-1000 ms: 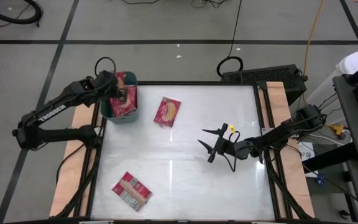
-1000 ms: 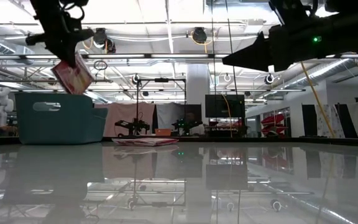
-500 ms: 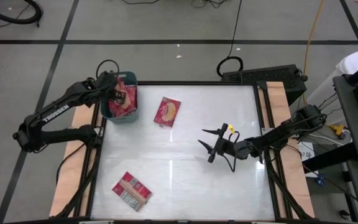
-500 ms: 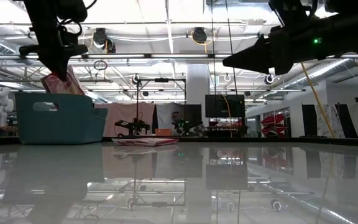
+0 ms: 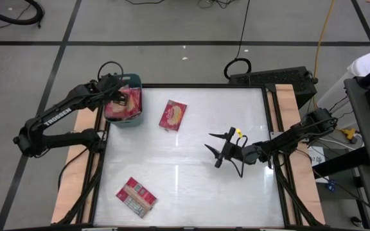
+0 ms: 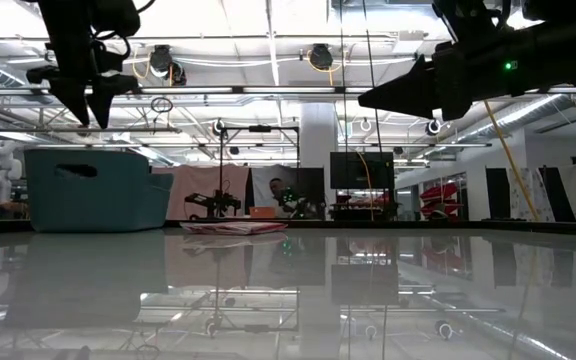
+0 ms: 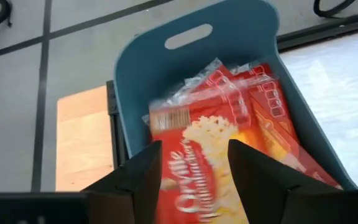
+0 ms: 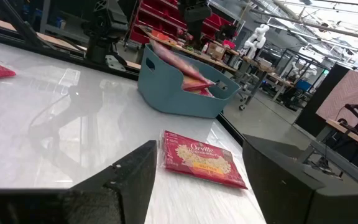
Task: Sort popcorn bags into baskets
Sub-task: Stack the red popcorn bag on top of the other red popcorn bag into the blue bin
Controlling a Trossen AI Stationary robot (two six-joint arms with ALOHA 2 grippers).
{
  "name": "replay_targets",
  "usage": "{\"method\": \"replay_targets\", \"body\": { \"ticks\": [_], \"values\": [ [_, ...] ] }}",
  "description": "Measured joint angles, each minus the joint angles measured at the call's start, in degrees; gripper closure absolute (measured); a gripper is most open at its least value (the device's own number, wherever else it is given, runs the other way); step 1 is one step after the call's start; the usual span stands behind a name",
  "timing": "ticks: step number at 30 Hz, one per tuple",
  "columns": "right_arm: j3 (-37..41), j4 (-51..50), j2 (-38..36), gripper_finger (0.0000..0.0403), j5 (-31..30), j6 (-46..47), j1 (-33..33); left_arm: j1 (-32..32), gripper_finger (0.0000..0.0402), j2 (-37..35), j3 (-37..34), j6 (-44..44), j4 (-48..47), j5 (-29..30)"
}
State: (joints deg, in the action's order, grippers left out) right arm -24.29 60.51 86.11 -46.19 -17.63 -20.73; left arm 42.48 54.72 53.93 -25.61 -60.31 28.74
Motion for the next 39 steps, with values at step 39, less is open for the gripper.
{"method": "replay_targets", "body": {
  "ticks": [39],
  "values": [
    [-30.6,-39.4,9.9,0.0191,35.0,32.4,30.6,-36.0,0.0286,3.6,-20.5,5.0,64.5,-3.4]
  ]
}}
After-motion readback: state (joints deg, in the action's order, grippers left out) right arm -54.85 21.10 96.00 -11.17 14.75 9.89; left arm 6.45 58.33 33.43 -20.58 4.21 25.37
